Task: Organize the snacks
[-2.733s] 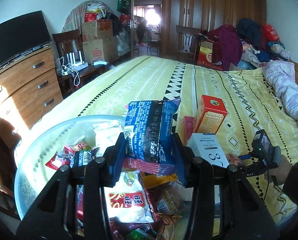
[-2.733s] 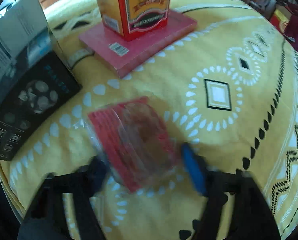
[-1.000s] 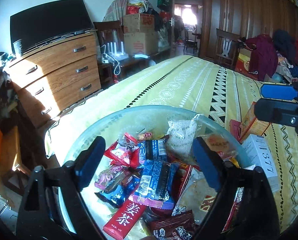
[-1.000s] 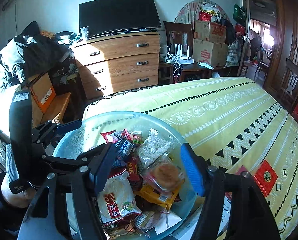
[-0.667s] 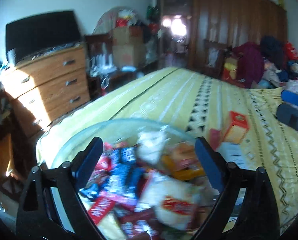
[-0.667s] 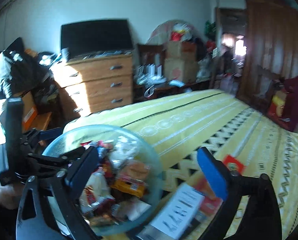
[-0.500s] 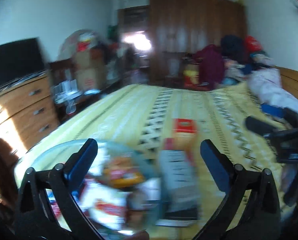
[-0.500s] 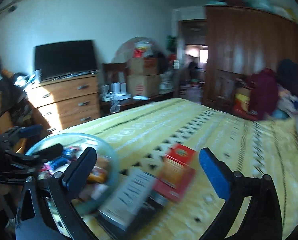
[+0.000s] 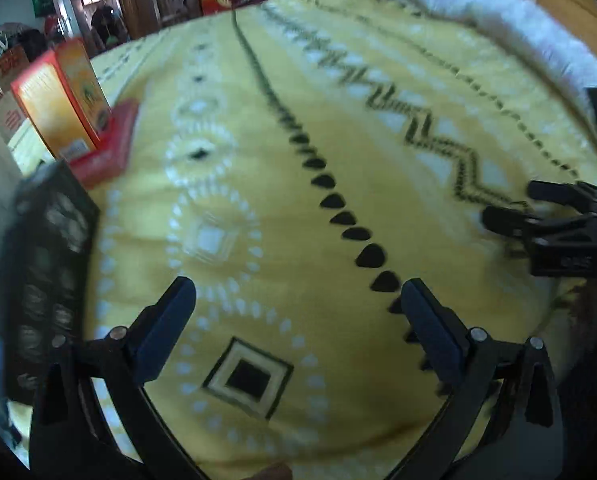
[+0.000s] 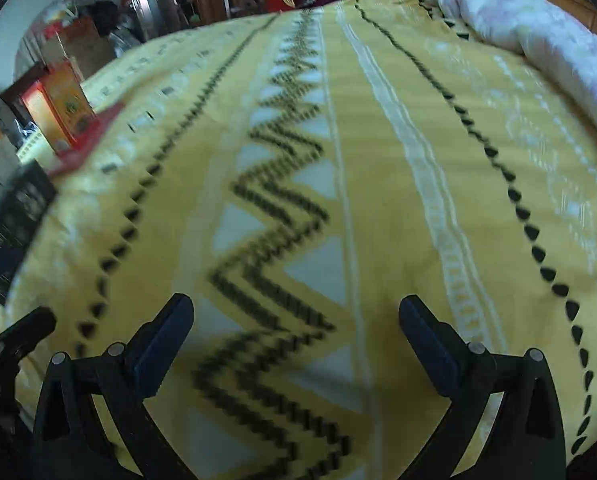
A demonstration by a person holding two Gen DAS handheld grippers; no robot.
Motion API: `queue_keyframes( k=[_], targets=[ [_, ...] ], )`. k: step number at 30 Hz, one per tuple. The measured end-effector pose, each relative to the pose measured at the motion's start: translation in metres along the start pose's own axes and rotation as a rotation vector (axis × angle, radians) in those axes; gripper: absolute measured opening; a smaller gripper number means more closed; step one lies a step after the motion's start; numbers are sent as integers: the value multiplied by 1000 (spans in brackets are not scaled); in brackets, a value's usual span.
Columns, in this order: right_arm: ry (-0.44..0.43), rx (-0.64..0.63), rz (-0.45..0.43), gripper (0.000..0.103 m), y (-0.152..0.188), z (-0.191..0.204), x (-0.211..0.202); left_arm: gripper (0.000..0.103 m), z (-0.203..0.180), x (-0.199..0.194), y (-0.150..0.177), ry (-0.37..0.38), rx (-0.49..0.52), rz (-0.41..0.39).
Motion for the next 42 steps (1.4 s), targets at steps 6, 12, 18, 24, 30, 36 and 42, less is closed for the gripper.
queue_keyframes(
  k=[6, 12, 18, 24, 30, 36, 42],
  targets=[
    [35, -86, -70, 103, 1, 6, 19, 103, -6, 44, -16, -13, -35, 13],
    [23, -76, -103, 103, 0, 3, 25, 103, -6, 53, -24, 28, 16, -34],
    [15, -74, -115, 103, 0, 5, 25, 103, -6, 51, -22, 44, 3, -57],
    [19, -76, -120, 103, 1, 6, 24, 103, -6, 51, -22, 40, 5, -59],
    [22, -79, -122, 103, 2, 5, 24, 103, -7, 51, -22, 42, 5, -60],
    [24, -81, -123, 103, 2, 5, 24, 103, -7, 51, -22, 42, 5, -60],
    [24, -81, -123, 103, 2, 5, 24, 103, -7, 51, -23, 43, 4, -61]
  ],
)
Point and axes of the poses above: each gripper's, at about its wrist camera, not at the fingertips, and x roughly the way its jaws point, z to its left, y to its underside, the point moved 6 cm from there along x, roughly the way its jaws point, and after that the axes turned 5 degrees about -x, right-handed, at the moved point
